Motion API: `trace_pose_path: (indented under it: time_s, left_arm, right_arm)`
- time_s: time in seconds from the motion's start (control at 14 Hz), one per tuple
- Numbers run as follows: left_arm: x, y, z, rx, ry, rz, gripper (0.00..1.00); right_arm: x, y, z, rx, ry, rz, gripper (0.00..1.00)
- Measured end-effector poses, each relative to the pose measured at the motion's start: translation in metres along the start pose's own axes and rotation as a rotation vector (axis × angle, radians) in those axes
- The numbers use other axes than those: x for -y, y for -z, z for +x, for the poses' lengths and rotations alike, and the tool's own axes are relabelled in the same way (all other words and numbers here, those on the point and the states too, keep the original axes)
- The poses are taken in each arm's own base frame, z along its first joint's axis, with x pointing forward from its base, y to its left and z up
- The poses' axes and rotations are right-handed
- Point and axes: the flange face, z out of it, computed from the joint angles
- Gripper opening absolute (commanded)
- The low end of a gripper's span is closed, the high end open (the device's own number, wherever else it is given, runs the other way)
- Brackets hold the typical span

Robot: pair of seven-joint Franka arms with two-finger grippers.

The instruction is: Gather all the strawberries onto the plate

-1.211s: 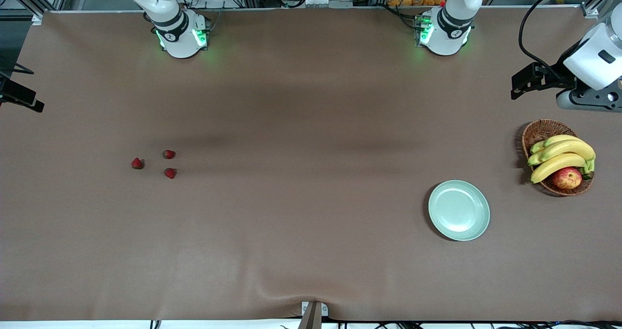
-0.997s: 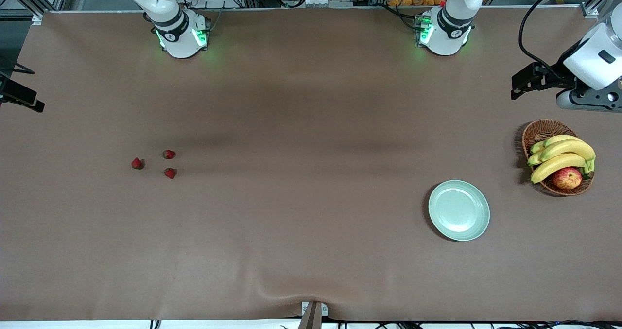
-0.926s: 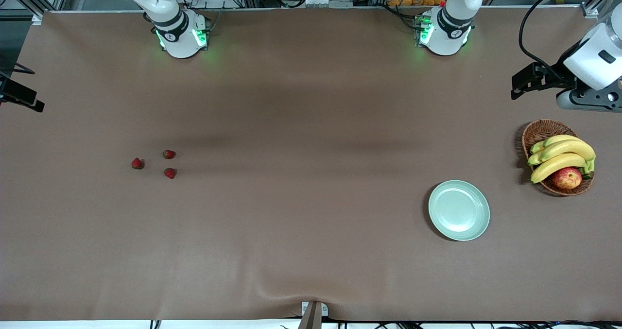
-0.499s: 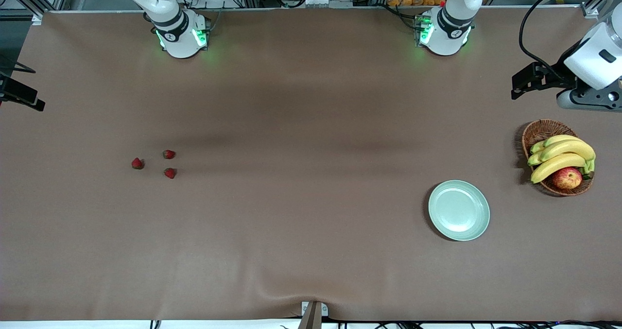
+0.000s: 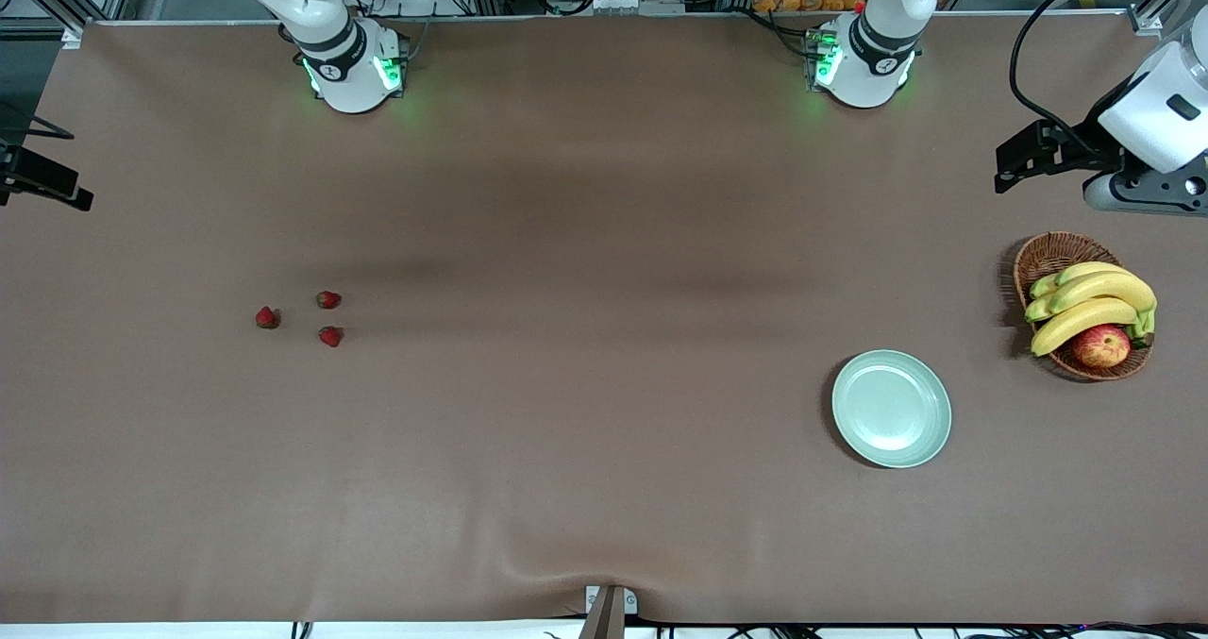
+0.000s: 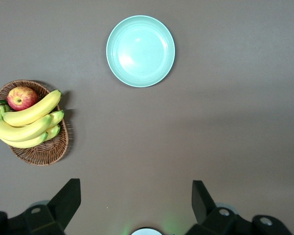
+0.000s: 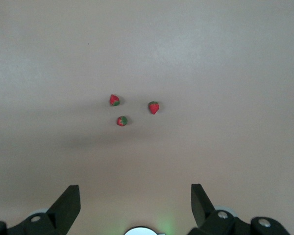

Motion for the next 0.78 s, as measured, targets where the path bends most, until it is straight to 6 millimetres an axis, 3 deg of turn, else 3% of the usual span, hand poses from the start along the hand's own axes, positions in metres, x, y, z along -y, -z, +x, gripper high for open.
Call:
trace_pose_path:
  time_s: [0.21, 0.36, 0.78]
  left_arm:
    - [0.000, 0.001, 0.000, -0.001, 0.001, 0.000, 1.00]
    - [0.000, 0.001, 0.000, -0.002, 0.000, 0.000, 1.00]
    - [0.001, 0.001, 0.000, -0.003, 0.001, 0.000, 1.00]
  right_arm:
    - [0.006, -0.023, 0.007, 0.032, 0.007, 0.000, 1.00]
    - [0.008, -0.048, 0.014, 0.065, 0.009, 0.000, 1.00]
    - [0.016, -0.173, 0.041, 0.149, 0.023, -0.004, 1.00]
